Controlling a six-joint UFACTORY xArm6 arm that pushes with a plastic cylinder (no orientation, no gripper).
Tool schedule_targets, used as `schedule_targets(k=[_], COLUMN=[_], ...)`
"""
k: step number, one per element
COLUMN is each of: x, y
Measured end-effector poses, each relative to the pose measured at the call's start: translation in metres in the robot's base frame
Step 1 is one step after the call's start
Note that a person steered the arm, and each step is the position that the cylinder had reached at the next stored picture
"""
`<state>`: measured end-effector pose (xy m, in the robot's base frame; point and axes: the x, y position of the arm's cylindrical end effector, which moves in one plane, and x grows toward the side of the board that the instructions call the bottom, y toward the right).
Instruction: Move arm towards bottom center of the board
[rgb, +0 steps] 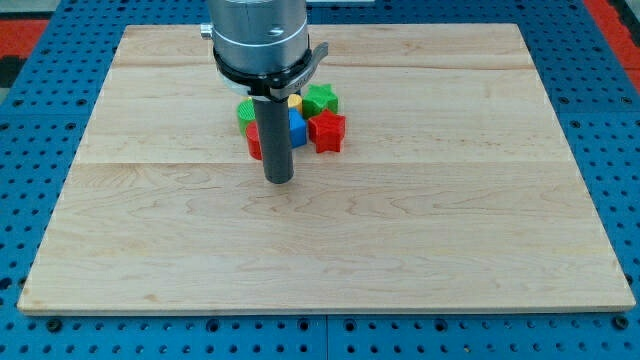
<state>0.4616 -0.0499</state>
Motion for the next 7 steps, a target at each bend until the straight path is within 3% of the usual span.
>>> schedule_targets(k=[4, 7], x=[0.029, 0.027], y=[0.014, 0.016])
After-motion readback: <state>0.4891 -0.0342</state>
